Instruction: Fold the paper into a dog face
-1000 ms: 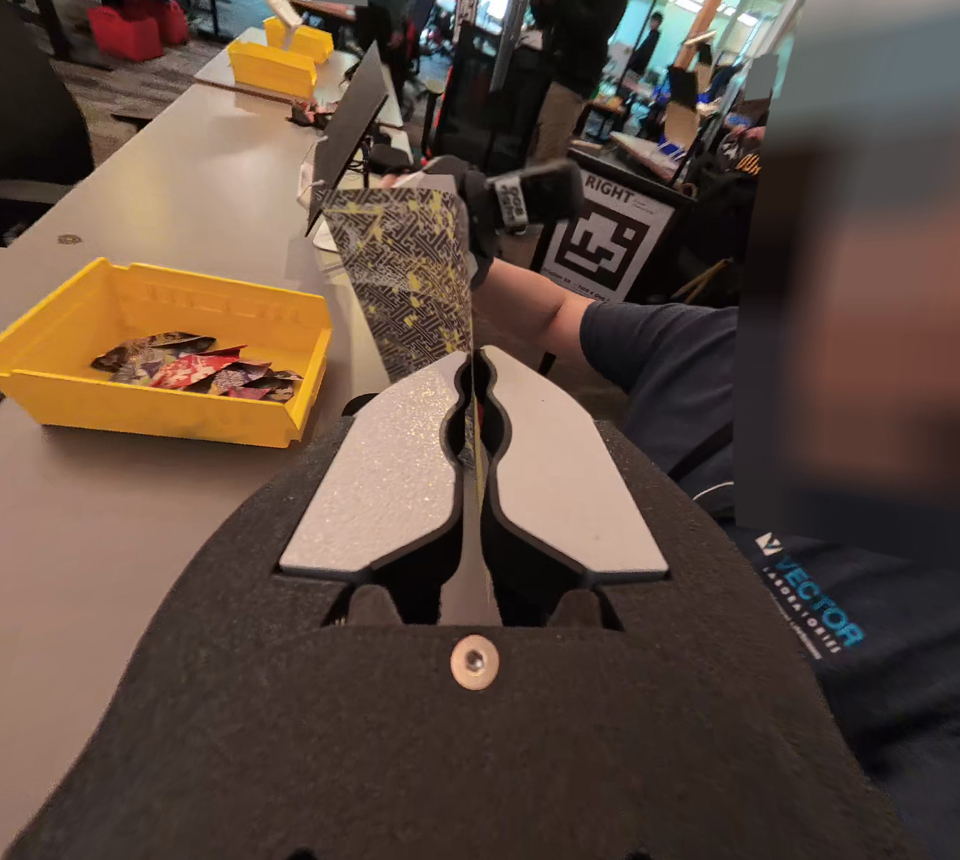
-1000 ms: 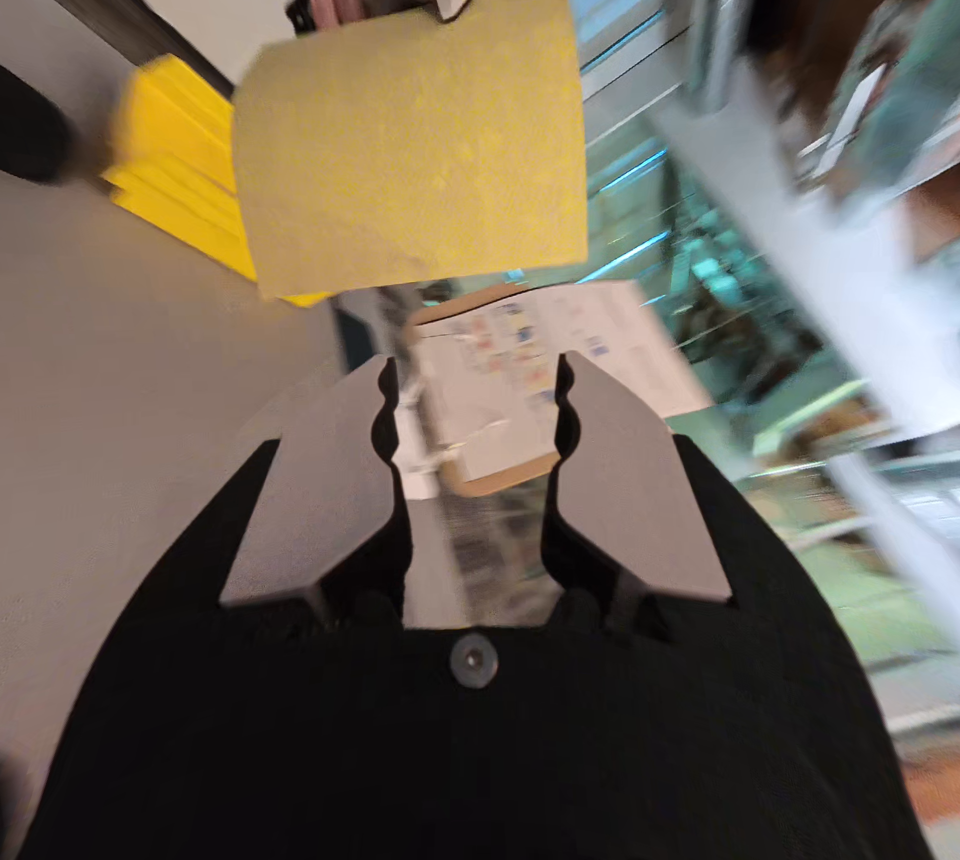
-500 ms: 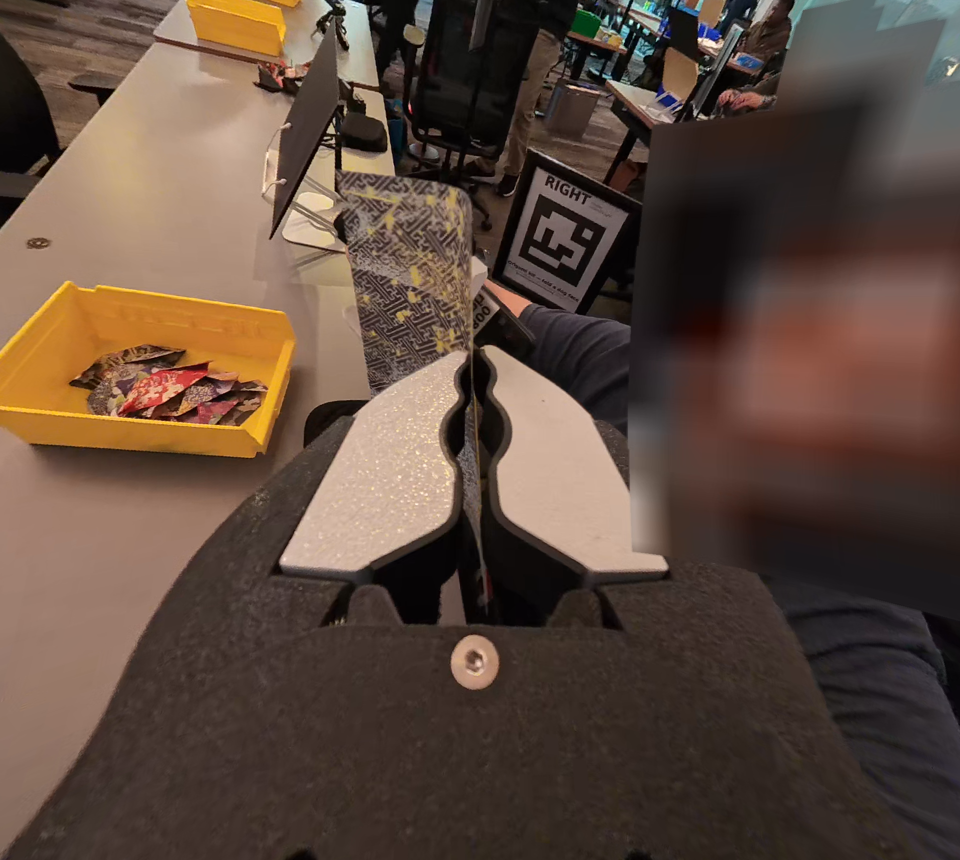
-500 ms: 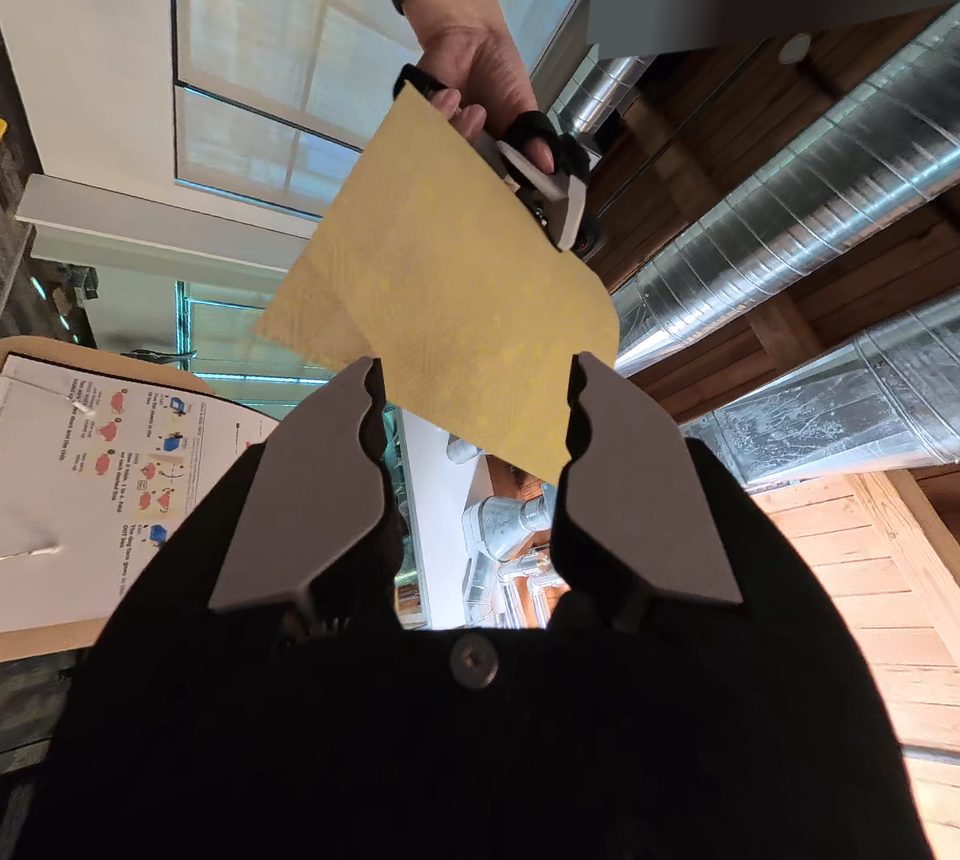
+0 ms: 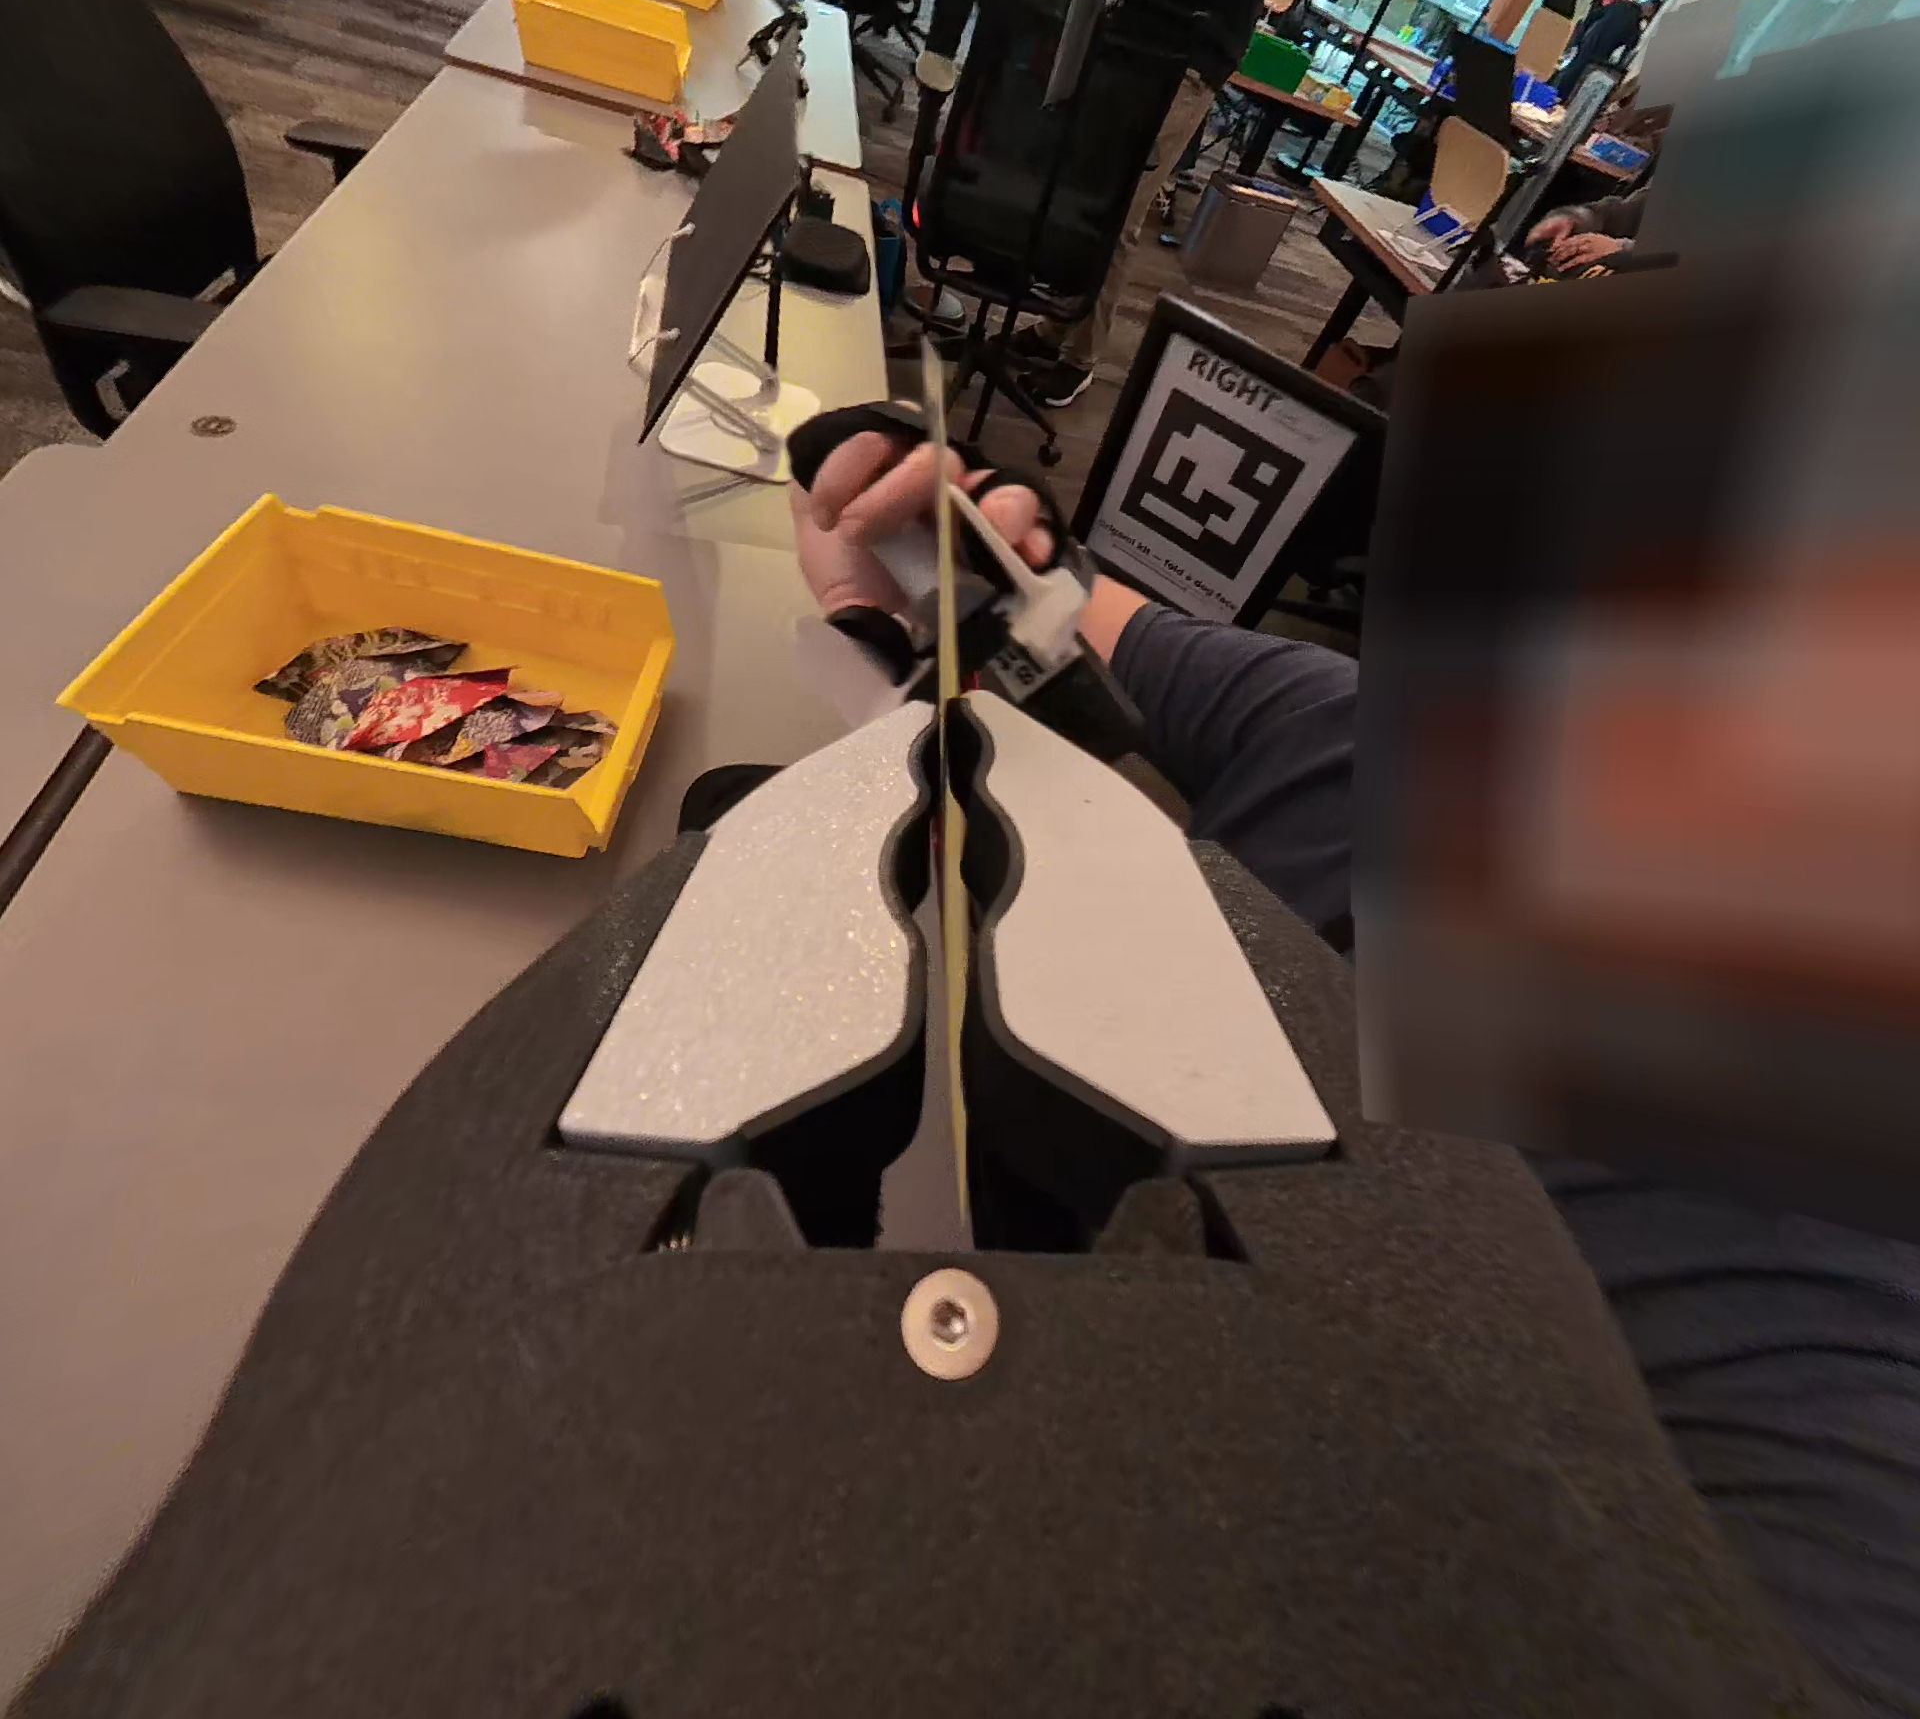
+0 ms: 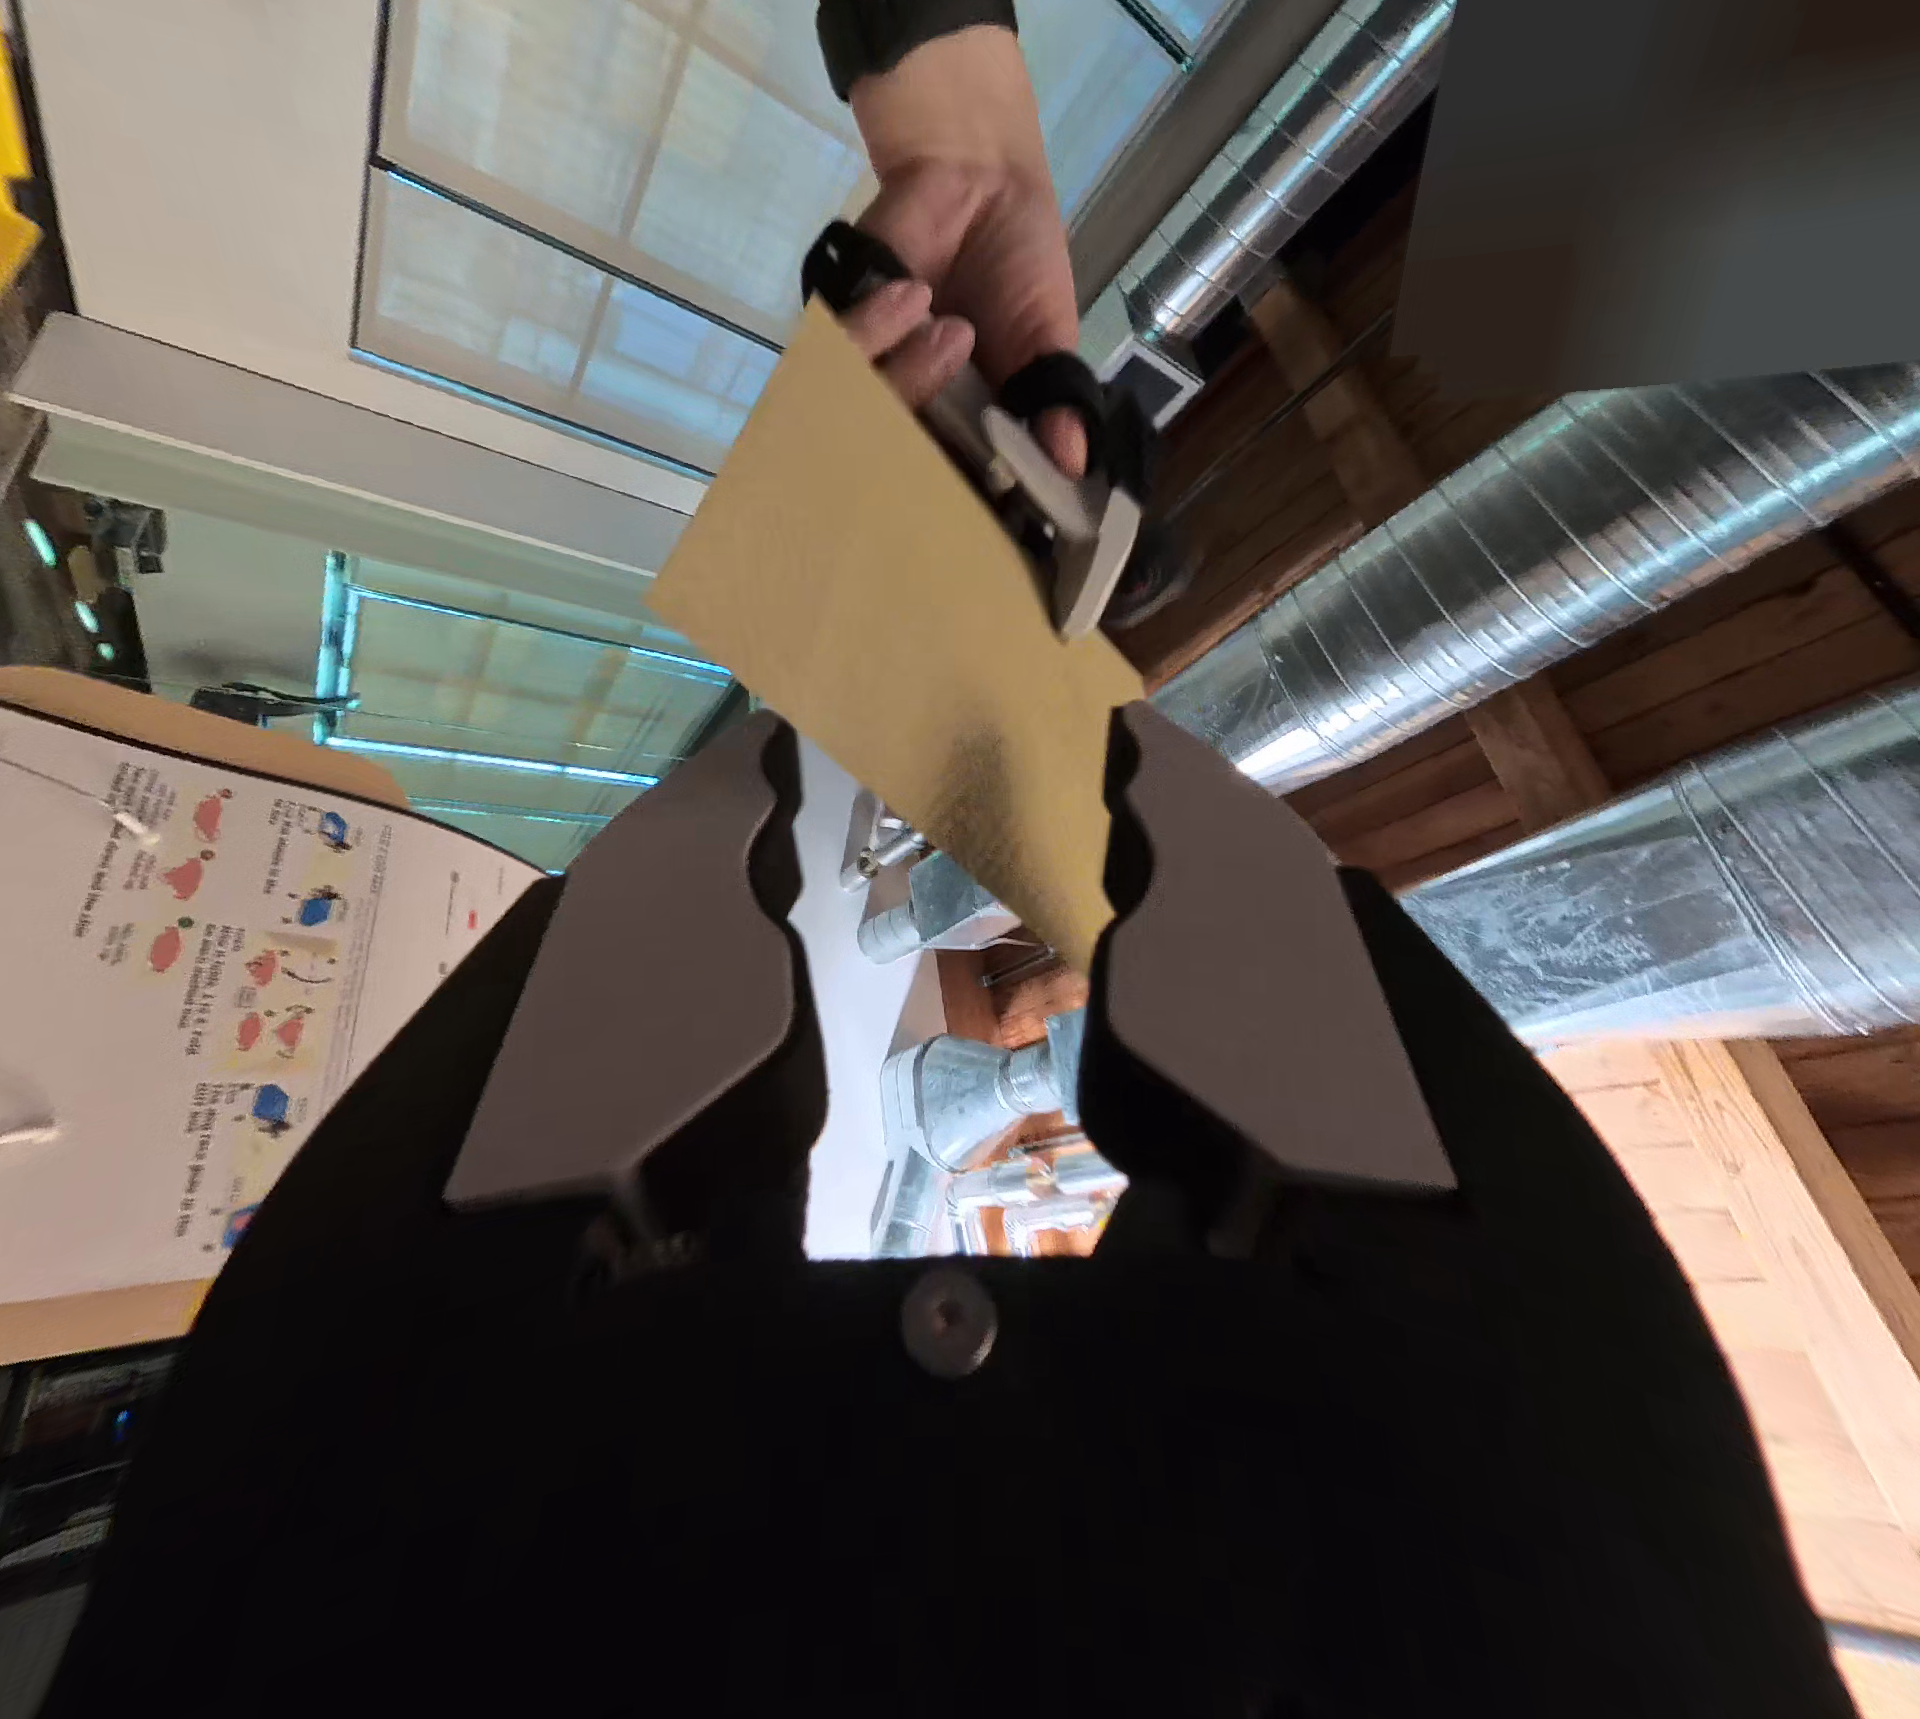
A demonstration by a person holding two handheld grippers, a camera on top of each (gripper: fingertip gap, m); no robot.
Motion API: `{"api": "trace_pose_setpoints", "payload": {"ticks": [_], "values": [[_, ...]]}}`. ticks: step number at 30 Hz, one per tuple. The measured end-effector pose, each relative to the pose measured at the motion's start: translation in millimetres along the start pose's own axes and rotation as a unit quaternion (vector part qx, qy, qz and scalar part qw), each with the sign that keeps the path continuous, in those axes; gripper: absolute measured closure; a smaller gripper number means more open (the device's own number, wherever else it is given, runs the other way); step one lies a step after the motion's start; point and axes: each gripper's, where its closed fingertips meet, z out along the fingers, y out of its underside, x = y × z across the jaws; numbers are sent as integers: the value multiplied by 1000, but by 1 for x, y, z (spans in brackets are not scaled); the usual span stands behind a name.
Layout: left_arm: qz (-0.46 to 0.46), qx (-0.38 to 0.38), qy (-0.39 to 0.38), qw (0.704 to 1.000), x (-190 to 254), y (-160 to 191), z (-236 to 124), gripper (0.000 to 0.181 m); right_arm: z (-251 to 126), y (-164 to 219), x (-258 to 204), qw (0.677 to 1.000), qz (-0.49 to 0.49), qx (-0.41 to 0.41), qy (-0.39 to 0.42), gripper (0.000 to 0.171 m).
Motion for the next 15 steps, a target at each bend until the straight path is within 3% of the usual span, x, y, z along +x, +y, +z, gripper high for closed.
{"api": "trace_pose_setpoints", "payload": {"ticks": [1, 4, 6, 8, 10, 15], "values": [[-1, -13, -19, 1000, -13, 8, 2, 181, 2, -5, -9, 1000, 5, 7, -20, 124], [11, -67, -89, 994, -59, 43, 7, 181, -3, -23, -52, 988, 84, 21, -130, 160], [12, -82, -107, 991, -83, 68, 12, 181, -10, -36, -81, 971, 151, 17, -185, 170], [8, -87, -114, 990, -103, 93, 18, 181, -15, -43, -111, 939, 244, -6, -244, 170], [15, -92, -118, 989, -118, 117, 25, 181, -20, -50, -141, 882, 355, -26, -310, 170], [33, -150, -123, 980, -139, 181, 47, 181, -23, -47, -179, 770, 534, -63, -345, 170]]}}
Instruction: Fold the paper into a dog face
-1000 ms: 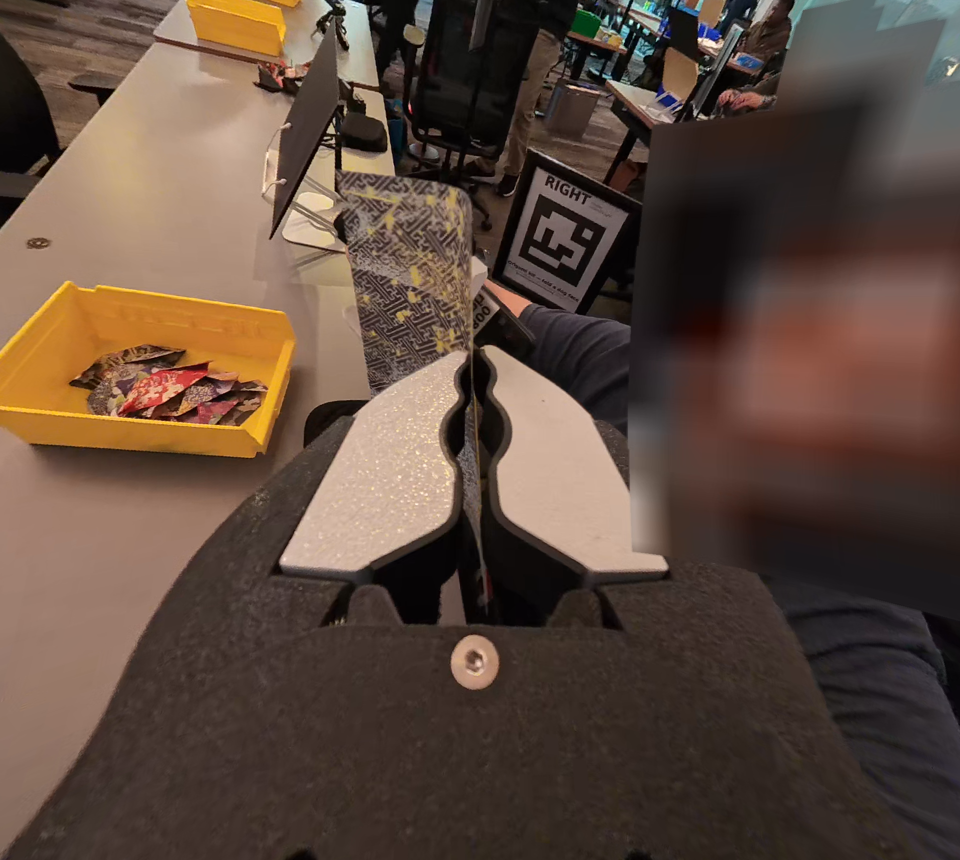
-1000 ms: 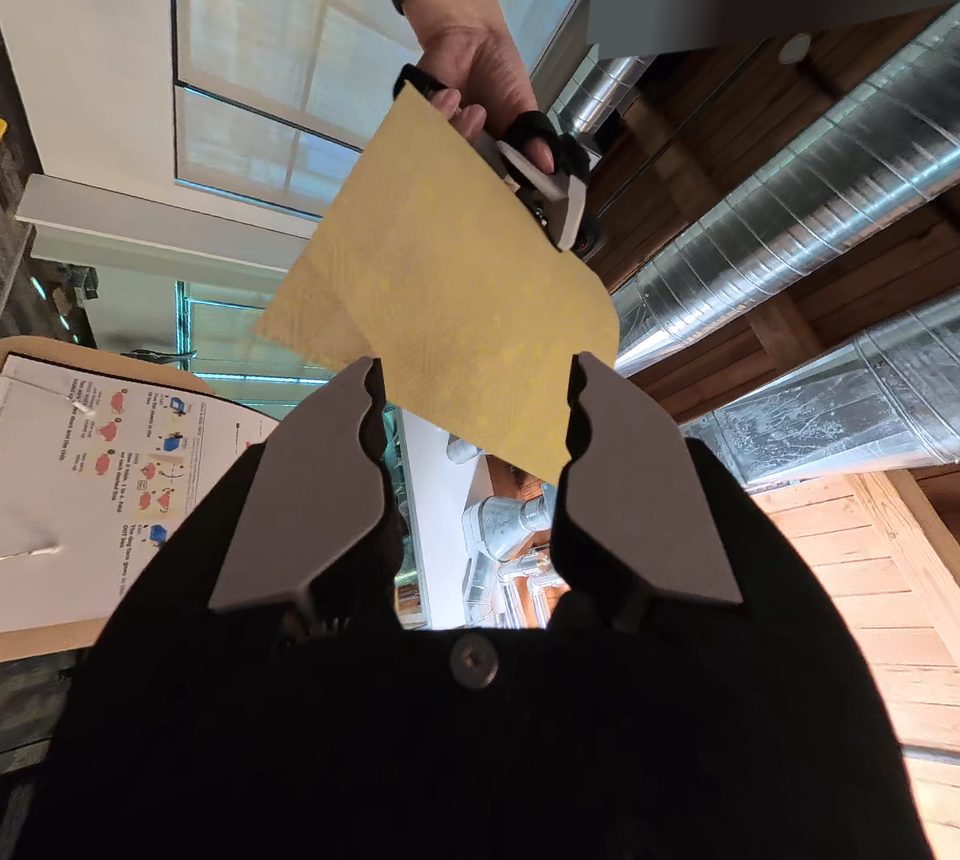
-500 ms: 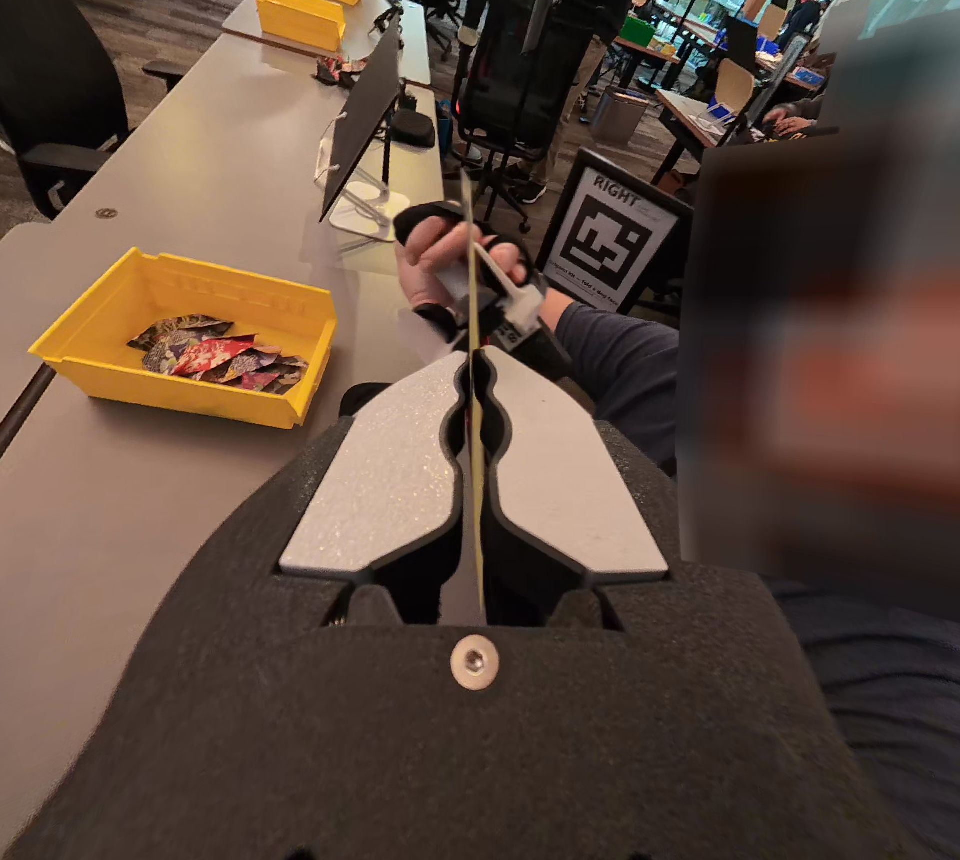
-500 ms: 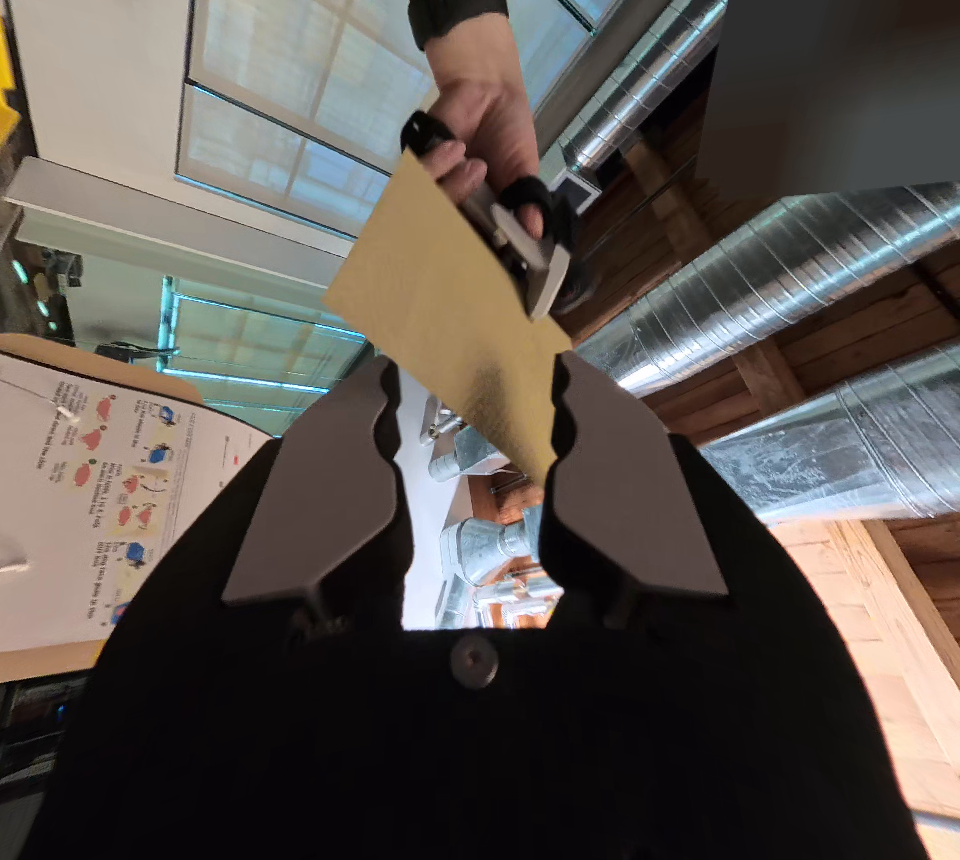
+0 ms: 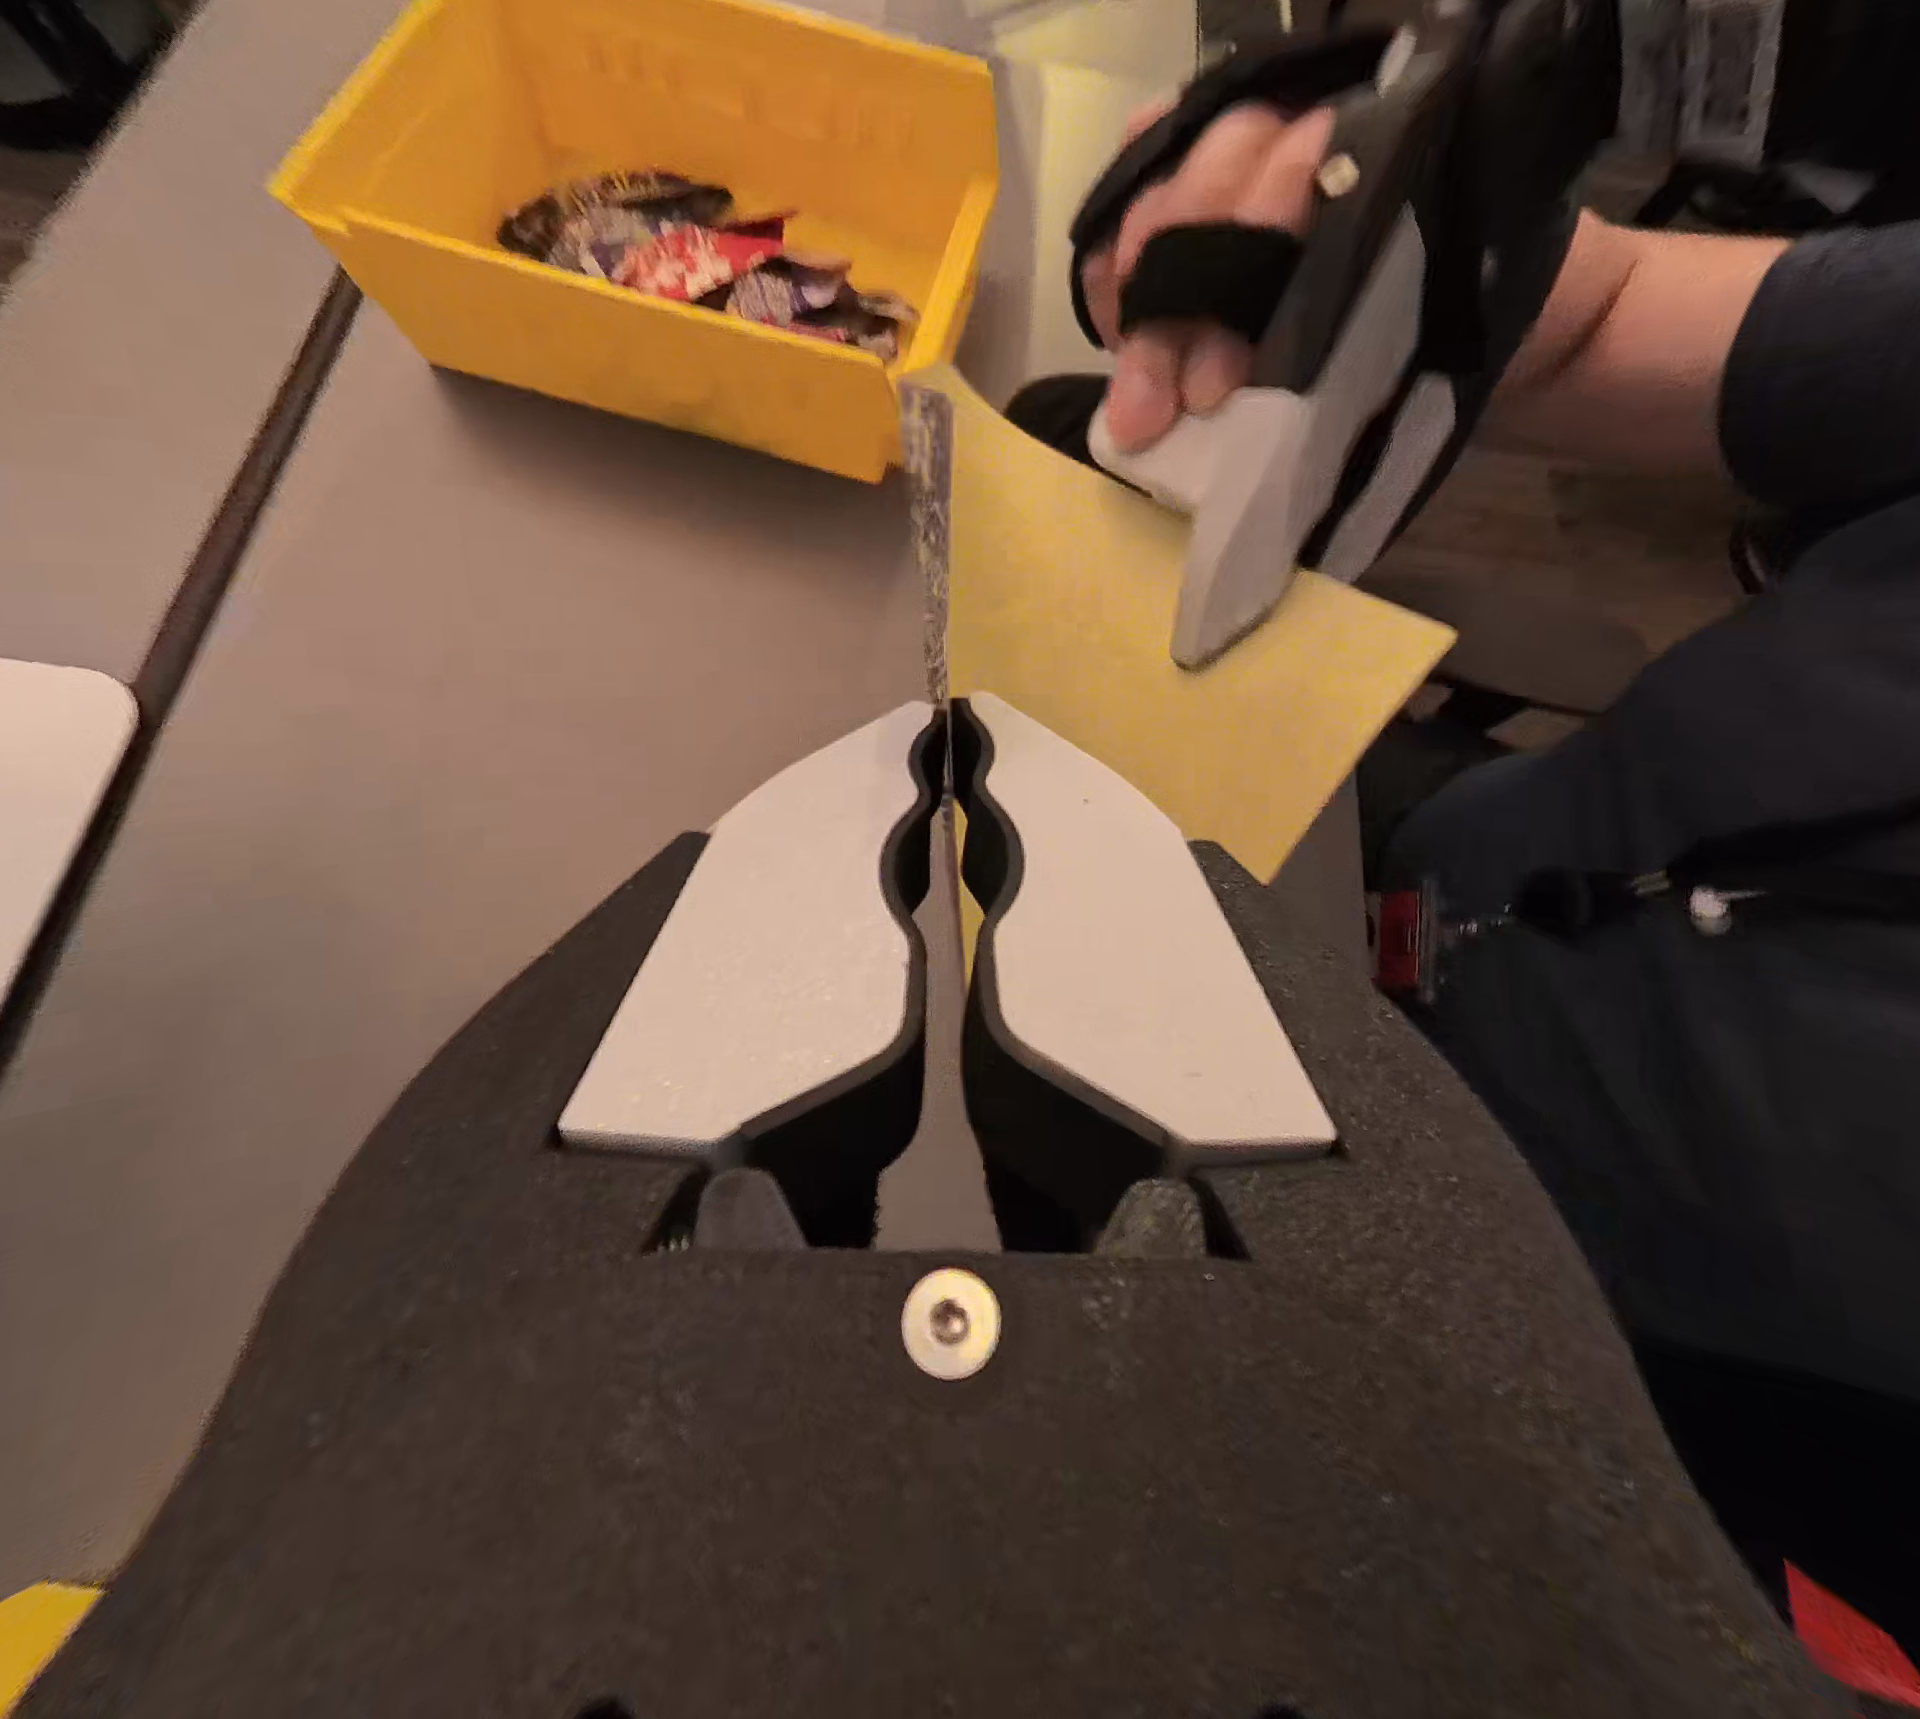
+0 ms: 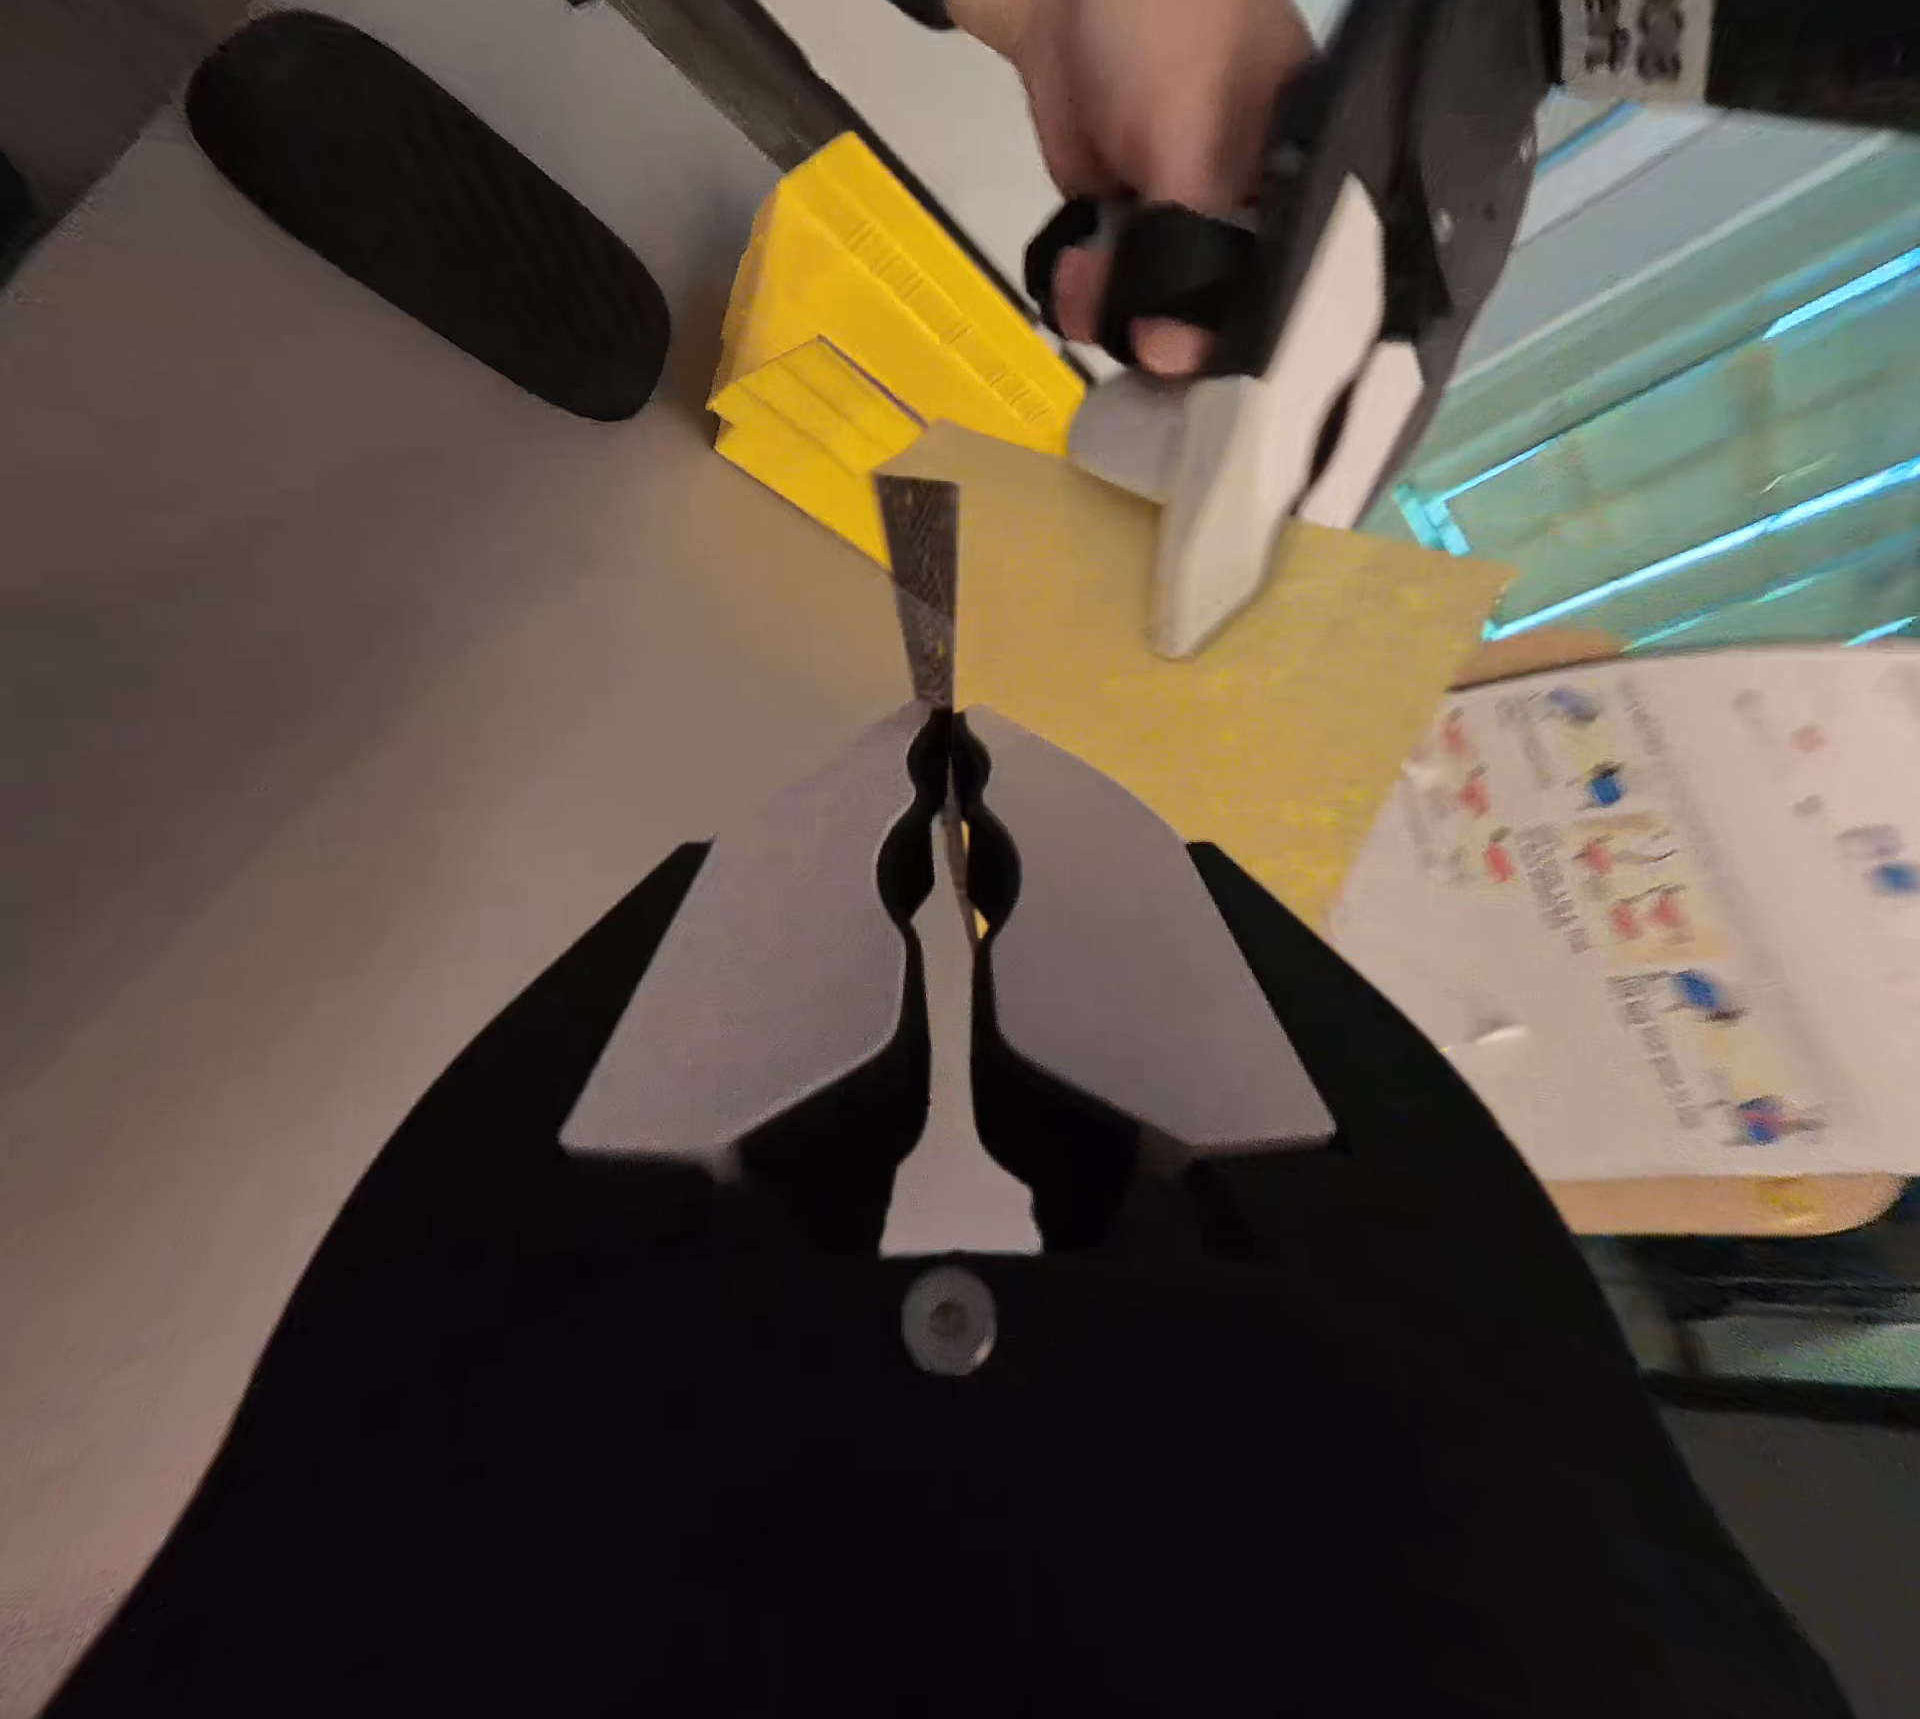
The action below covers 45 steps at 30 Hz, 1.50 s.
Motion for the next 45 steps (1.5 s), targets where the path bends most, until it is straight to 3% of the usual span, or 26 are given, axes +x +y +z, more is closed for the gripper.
{"api": "trace_pose_setpoints", "payload": {"ticks": [5, 9, 13, 18, 24, 28, 31, 38, 41, 45], "values": [[11, -16, 30, 999, 3, 27, 28, 181, 12, 32, 9, 991, 126, -20, -26, 170], [-12, 28, 88, 996, 9, 26, 35, 176, 19, 51, 6, 982, 182, -31, -48, 170], [-52, 81, 154, 983, 9, 25, 35, 167, 27, 65, -2, 974, 214, -37, -63, 170], [-28, 58, 159, 985, 7, 51, 53, 151, 36, 81, -9, 956, 279, -37, -84, 170], [-10, 36, 119, 992, -5, 62, 66, 148, 43, 87, -9, 945, 313, -23, -90, 170], [1, 43, 79, 996, -17, 57, 64, 180, 42, 84, -3, 940, 328, -6, -89, 170], [8, 60, 67, 996, -19, 52, 60, 181, 40, 80, 4, 944, 321, 15, -74, 169], [17, 56, 55, 997, -14, 48, 51, 181, 12, 61, 56, 963, 258, 60, 41, 131], [31, 70, 35, 996, -13, 36, 43, 181, 13, 58, 67, 958, 285, 34, 17, 113], [34, 100, 27, 994, -10, 17, 30, 181, 20, 42, 66, 952, 302, 35, -39, 122]]}}
